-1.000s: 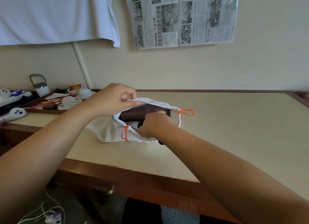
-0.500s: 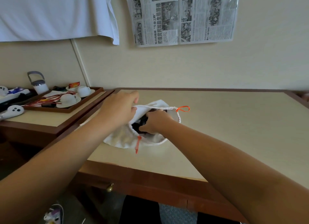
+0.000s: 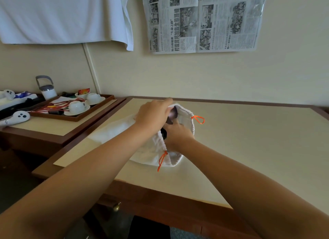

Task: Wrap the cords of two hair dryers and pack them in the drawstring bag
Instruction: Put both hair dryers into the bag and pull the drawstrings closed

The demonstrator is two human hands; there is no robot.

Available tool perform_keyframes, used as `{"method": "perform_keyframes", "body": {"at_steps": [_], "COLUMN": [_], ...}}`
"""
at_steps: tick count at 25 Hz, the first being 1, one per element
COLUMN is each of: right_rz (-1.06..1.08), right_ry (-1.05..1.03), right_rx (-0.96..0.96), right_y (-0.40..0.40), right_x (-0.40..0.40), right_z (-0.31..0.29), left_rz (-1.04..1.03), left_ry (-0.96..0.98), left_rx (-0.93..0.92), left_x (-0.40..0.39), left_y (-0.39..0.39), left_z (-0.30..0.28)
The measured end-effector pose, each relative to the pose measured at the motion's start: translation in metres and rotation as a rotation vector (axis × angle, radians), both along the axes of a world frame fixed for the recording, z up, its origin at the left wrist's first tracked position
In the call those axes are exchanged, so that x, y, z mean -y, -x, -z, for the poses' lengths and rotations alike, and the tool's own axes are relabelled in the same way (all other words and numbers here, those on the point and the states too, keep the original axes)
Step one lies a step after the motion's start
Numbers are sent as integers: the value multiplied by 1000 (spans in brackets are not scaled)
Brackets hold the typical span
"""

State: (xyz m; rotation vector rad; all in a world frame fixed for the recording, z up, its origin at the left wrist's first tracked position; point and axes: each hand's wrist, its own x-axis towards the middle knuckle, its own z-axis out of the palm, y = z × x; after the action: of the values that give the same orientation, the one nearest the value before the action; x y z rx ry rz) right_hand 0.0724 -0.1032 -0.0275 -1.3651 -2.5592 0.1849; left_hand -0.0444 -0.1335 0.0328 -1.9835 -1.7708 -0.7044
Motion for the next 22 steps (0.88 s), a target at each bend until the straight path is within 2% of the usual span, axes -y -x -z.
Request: {"method": "perform_keyframes", "body": {"at_steps": [3, 8, 10, 14, 17, 19, 20, 22], "right_rz": [-82, -149, -173, -144, -67, -134, -201, -255], "right_ry": [-43, -58, -70, -23, -66, -75, -59, -163], "right_rx": [26, 37, -36, -334, -189, -120, -182, -395], "right_y": [0, 14, 20, 17, 16, 5, -8, -49], "right_x": [4, 2, -13, -35, -36, -25, -16, 4], "right_z": [-10, -32, -28, 11, 22, 17, 17, 15], "left_rz": [187, 374, 357, 288, 343, 374, 382, 378], "left_ry": [-85, 34, 53, 98, 247, 341, 337, 219], "left_rx": [31, 75, 64, 108, 284, 445, 517, 638], "left_x": [4, 22, 29, 36, 53, 68, 76, 96], "left_y": [-5, -5, 1, 23, 24, 27, 32, 45], "left_z": [-19, -34, -43, -55, -39, -18, -5, 23]}}
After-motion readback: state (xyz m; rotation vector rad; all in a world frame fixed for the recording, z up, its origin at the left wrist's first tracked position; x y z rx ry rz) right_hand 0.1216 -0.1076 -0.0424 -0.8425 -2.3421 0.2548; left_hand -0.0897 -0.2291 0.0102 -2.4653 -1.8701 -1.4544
